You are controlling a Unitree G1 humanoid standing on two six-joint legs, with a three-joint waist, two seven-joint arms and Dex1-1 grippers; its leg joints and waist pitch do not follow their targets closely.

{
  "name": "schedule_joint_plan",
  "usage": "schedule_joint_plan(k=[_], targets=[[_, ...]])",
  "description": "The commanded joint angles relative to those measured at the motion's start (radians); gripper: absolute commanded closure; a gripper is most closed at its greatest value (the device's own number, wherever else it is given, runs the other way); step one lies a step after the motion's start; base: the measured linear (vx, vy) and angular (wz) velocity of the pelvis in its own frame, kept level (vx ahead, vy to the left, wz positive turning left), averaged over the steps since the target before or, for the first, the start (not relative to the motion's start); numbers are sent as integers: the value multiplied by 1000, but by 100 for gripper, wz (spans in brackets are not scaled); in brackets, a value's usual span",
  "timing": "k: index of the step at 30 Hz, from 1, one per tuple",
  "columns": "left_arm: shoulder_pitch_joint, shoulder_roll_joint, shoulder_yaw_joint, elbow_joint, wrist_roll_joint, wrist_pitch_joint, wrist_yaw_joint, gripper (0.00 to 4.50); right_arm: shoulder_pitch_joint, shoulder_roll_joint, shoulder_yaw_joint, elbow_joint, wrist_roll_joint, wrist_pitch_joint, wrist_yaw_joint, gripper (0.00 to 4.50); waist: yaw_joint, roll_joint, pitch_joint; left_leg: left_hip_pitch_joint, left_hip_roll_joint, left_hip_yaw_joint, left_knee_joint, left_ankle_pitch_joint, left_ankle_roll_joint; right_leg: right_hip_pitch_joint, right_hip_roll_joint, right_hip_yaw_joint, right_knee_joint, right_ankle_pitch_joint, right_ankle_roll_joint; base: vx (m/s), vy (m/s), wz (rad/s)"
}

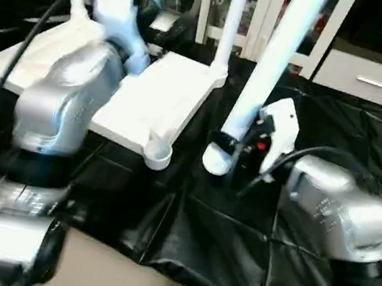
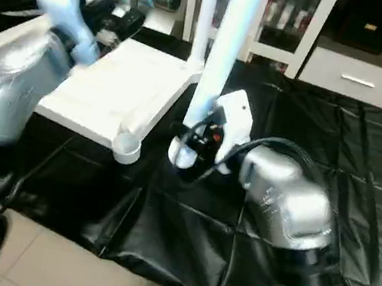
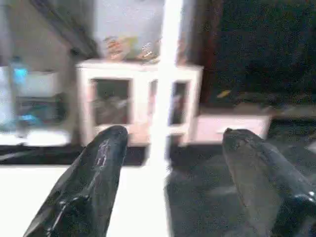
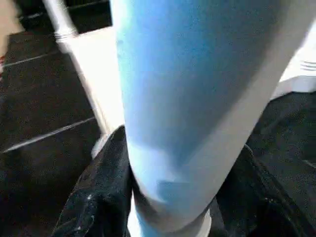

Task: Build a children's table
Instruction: Pick table leg

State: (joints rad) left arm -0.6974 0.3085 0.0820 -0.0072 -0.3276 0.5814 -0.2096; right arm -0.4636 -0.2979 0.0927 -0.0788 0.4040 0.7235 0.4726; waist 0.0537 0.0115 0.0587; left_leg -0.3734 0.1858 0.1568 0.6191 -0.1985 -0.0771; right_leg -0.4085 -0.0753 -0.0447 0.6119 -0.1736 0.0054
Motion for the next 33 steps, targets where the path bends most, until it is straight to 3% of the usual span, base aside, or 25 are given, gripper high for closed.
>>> schedule_joint_plan(k=[1, 7, 9, 12, 13, 14, 15, 16, 17, 18, 19, 20, 21, 22, 23, 24, 25, 26, 27, 28, 29, 30, 31, 32, 33], targets=[[12, 14, -21, -28, 42, -18, 9, 99, 3, -2, -21, -20, -27, -29, -34, 265, -1, 0, -73, 9, 24, 2, -79, -128, -24, 56, -43, 33, -59, -159, -195, 0, 0, 0], [294, -9, -86, -44, 199, -221, 109, 99, 123, 63, -52, -26, -136, -207, -205, 265, -3, 7, -69, 7, 28, 0, -87, -189, -46, 48, -44, 35, -70, -205, -150, 0, 0, 0], [338, -29, -92, -48, 205, -240, 123, 99, 148, 74, -66, -43, -125, -203, -210, 265, -4, 5, -73, 9, 25, 2, -85, -187, -42, 48, -41, 36, -66, -186, -148, 0, 0, 0], [420, -61, -134, -79, 234, -254, 152, 99, 223, 140, -110, -121, -97, -208, -263, 265, 1, -3, -70, -2, 20, 13, -81, -179, 19, 53, -62, 50, -76, -193, -159, 0, 0, 0], [430, -67, -138, -83, 237, -257, 154, 99, 234, 154, -118, -133, -90, -210, -272, 265, 5, -10, -72, -13, 15, 18, -71, -163, 78, 64, -88, 65, -84, -229, -168, 0, 0, 0], [439, -74, -139, -80, 244, -261, 166, 99, 249, 151, -107, -145, -98, -210, -273, 265, 14, -5, -73, -20, 13, 12, -47, -145, 132, 69, -128, 88, -107, -297, -170, 0, 0, 0], [445, -78, -140, -75, 253, -268, 174, 99, 258, 146, -96, -150, -110, -216, -274, 265, 22, -8, -74, -24, 14, 3, -30, -130, 156, 77, -156, 104, -118, -331, -172, 0, 0, 0], [445, -78, -140, -75, 253, -268, 174, 99, 258, 146, -96, -150, -110, -216, -274, 265, 40, -14, -74, -39, 15, -18, 21, -110, 187, 87, -218, 149, -141, -406, -174, -20, 88, 2], [457, -81, -143, -73, 265, -275, 184, 99, 283, 137, -75, -165, -124, -204, -279, 265, 44, 2, -68, -63, 29, -57, 67, -111, 185, 93, -275, 184, -155, -472, -201, -20, 88, 2], [461, -90, -138, -59, 271, -285, 193, 99, 293, 150, -85, -164, -114, -215, -287, 265, 42, 3, -65, -68, 35, -71, 67, -110, 178, 93, -275, 180, -157, -487, -220, -28, 143, -5], [462, -92, -137, -55, 273, -288, 195, 99, 295, 154, -88, -163, -111, -218, -289, 265, 34, 15, -65, -56, 27, -72, 21, -87, 196, 73, -206, 134, -140, -473, -231, -27, 209, -3], [464, -96, -135, -40, 288, -300, 207, 99, 301, 159, -94, -162, -105, -217, -295, 265, 12, 1, -63, -20, 9, -36, -37, -105, 247, 46, -108, 76, -115, -447, -208, -27, 209, -3], [463, -95, -136, -35, 297, -304, 212, 99, 301, 157, -94, -163, -105, -210, -297, 265, -2, 14, -65, 9, 0, -27, -57, -110, 286, 25, -60, 48, -88, -414, -190, -21, 222, 10], [463, -95, -136, -35, 297, -304, 212, 99, 301, 157, -94, -163, -105, -210, -297, 265, -35, 37, -73, 62, -6, -27, -80, -104, 374, -12, 3, -8, -39, -321, -149, -27, 230, 17], [464, -95, -137, -34, 303, -307, 213, 99, 301, 155, -92, -165, -108, -204, -297, 265, -59, 51, -66, 58, 3, -18, -121, -92, 413, -30, 40, -57, 54, -230, -90, -27, 230, 17], [464, -95, -138, -33, 305, -308, 214, 99, 302, 155, -92, -166, -109, -203, -297, 265, -65, 49, -66, 54, 13, -25, -133, -72, 437, -29, 37, -67, 87, -192, -56, -49, 222, 11], [463, -100, -131, -38, 298, -306, 212, 99, 296, 153, -85, -172, -112, -191, -296, 265, -61, 50, -62, 55, 36, -34, -129, -23, 481, -33, 9, -74, 99, -151, -5, -64, 185, -1], [458, -106, -128, -37, 296, -305, 213, 99, 292, 157, -85, -171, -120, -188, -290, 265, -50, 10, -63, 83, 65, 78, -116, -156, 270, -59, -34, -58, 46, -157, -38, -64, 185, -1], [454, -110, -127, -36, 295, -305, 214, 99, 289, 160, -85, -169, -125, -185, -285, 265, -57, -21, -65, 72, 62, 81, -119, -267, 193, -27, -55, -30, 22, -198, -36, -75, 127, -28], [449, -113, -132, -34, 296, -307, 213, 99, 286, 161, -85, -162, -132, -186, -285, 265, 19, -55, -73, 73, -7, 78, 100, -423, 47, -40, -220, 198, -167, -567, -58, -63, 162, -58], [447, -114, -132, -34, 296, -307, 212, 99, 285, 161, -86, -160, -133, -186, -285, 265, 10, -47, -60, -72, -73, -67, 183, -294, 55, 76, -240, 273, -137, -685, -67, -63, 162, -58], [447, -114, -132, -34, 296, -307, 212, 99, 285, 161, -86, -160, -133, -186, -285, 265, 10, -46, -75, -88, -91, -92, 180, -215, 35, 95, -201, 255, -118, -707, -55, -50, 227, -68], [441, -117, -142, -35, 297, -310, 209, 99, 280, 160, -83, -149, -138, -188, -295, 265, 13, -58, -66, -67, -92, -102, 162, -228, 33, 76, -141, 284, -135, -675, -119, -84, 223, -49], [441, -126, -137, -40, 296, -311, 215, 99, 277, 159, -81, -151, -138, -186, -299, 265, 17, -37, -71, -19, -107, -89, 123, -220, 54, 56, -65, 300, -146, -568, -180, -84, 223, -49], [440, -127, -138, -40, 306, -318, 224, 99, 275, 157, -80, -148, -139, -191, -297, 265, -6, -41, -59, -2, -108, -90, 77, -203, 65, 42, -11, 281, -146, -548, -162, -127, 258, -30]])
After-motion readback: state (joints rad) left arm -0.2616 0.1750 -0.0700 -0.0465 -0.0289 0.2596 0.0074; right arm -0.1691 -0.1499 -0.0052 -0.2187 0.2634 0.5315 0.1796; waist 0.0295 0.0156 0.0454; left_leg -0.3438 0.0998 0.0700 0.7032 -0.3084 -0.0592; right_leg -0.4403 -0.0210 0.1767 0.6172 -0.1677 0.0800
